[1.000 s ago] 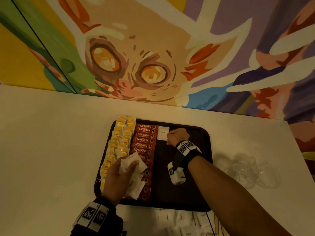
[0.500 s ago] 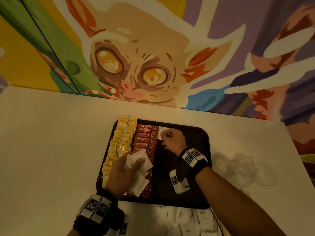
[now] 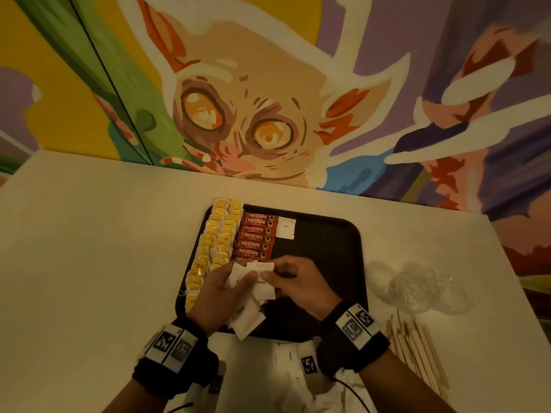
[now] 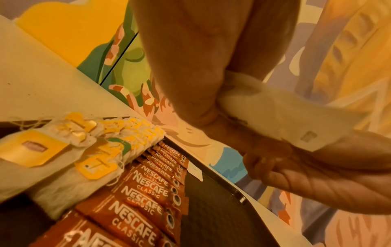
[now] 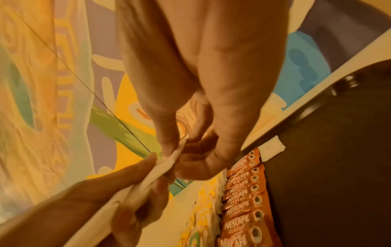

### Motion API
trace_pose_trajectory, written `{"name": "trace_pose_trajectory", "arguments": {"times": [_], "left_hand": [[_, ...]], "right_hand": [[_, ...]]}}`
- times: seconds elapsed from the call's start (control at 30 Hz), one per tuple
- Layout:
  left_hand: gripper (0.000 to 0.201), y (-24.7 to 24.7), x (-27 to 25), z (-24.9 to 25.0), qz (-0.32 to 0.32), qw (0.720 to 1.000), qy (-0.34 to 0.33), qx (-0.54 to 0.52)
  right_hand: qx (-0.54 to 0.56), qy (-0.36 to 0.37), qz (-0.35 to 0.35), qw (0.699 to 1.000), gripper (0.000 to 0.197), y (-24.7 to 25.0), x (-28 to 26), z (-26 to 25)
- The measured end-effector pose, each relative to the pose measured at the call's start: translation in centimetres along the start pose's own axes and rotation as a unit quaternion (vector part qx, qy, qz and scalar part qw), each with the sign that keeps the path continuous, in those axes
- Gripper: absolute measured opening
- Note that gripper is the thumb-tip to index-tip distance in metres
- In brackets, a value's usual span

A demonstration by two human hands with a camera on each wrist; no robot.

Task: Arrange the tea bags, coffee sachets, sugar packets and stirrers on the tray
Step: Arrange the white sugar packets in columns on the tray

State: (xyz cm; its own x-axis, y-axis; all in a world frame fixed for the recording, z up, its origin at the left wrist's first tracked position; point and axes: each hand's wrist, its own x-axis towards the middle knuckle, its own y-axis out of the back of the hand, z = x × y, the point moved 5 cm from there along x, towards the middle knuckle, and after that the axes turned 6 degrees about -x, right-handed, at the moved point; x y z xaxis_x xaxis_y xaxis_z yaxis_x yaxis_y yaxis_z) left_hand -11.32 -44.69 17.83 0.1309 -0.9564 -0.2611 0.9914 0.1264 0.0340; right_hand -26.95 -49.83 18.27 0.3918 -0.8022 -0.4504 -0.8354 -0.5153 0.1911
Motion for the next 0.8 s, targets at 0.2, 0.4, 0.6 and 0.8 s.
{"name": "trace_pose_trajectory", "arguments": {"times": [0.2,0.4,0.6,0.8], "left_hand": [[0.012,0.3,-0.7,-0.4,0.019,1.000,0.016,0.014],[0.017,0.8,-0.8,0.1,0.039,0.999,0.006,0.031],[0.023,1.4,-0.4,0.3,0.048,0.994,-0.021,0.096],[0.018,0.6,-0.6,1.5,-0.006,0.993,-0.032,0.113]], "right_hand": [[0.120,-0.020,0.031,0.992,0.013,0.4,-2.2,0.4],[0.053,0.015,-0.003,0.999,0.042,0.9,-3.4,-0.1],[-0.082,0.045,0.007,0.996,0.029,1.2,-3.8,0.2],[-0.083,0.060,-0.030,0.994,0.018,0.7,-4.1,0.0]]}}
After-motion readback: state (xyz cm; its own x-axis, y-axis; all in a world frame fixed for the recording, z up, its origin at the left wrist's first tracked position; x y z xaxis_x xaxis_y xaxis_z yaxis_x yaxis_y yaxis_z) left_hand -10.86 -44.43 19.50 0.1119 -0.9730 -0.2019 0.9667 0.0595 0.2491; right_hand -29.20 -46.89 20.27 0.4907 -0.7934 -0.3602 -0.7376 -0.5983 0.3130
